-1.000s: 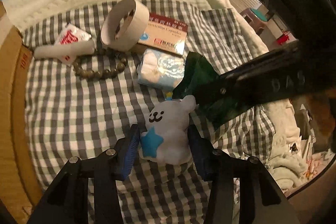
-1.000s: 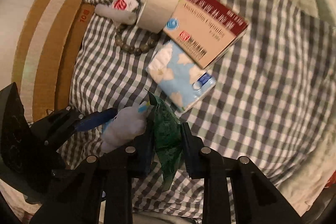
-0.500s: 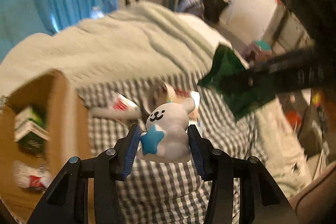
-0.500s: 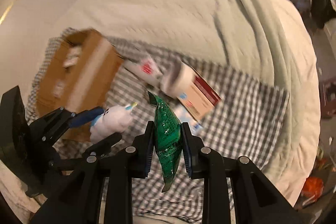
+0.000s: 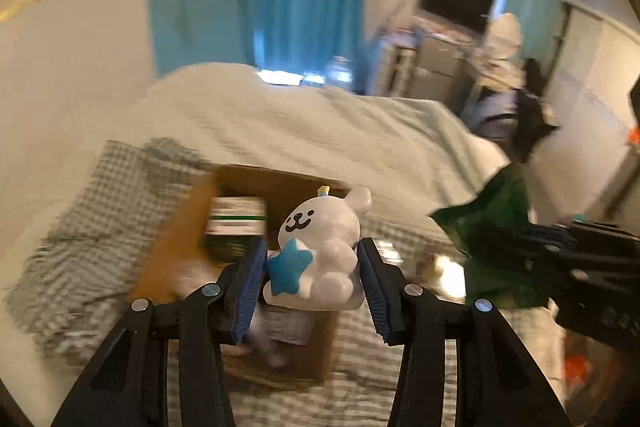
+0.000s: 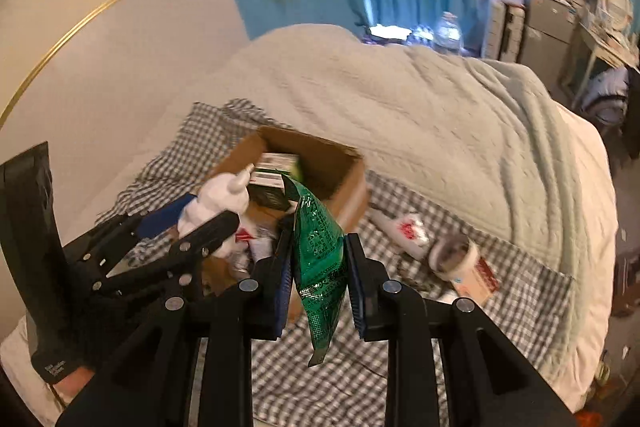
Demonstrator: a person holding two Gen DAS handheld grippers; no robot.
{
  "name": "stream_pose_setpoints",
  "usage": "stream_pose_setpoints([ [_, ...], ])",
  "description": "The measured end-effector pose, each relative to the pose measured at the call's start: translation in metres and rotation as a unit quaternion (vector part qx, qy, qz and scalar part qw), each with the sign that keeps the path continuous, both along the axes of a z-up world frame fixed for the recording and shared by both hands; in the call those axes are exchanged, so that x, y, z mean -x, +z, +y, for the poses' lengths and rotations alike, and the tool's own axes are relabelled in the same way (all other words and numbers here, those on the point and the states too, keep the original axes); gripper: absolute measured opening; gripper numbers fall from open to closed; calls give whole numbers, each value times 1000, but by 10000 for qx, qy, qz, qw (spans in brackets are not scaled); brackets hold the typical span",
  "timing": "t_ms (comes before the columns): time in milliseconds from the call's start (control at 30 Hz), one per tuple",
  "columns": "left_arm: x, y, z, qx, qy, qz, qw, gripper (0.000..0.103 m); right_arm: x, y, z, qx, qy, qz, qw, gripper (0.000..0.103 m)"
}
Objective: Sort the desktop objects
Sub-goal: 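Carry the plush toy and green packet over the box and release both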
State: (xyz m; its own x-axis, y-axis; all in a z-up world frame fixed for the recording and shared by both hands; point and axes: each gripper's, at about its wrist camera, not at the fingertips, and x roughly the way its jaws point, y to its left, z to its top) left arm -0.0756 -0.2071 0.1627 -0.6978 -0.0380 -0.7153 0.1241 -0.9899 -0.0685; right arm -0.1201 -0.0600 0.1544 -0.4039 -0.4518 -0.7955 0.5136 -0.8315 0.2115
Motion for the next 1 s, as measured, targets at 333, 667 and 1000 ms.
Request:
stream_pose_setpoints([
  [333, -1, -42, -65, -146, 719, -420, 9964, 48, 8, -40, -60, -207, 424, -58, 9989, 24],
  [667, 11, -70, -75, 46, 710, -617, 9956, 49, 37, -68, -66, 103, 317, -340, 9989, 28],
  [1000, 9, -58, -69, 162, 949, -382, 9946, 86, 49, -50, -18, 416, -147, -250, 9987, 65],
])
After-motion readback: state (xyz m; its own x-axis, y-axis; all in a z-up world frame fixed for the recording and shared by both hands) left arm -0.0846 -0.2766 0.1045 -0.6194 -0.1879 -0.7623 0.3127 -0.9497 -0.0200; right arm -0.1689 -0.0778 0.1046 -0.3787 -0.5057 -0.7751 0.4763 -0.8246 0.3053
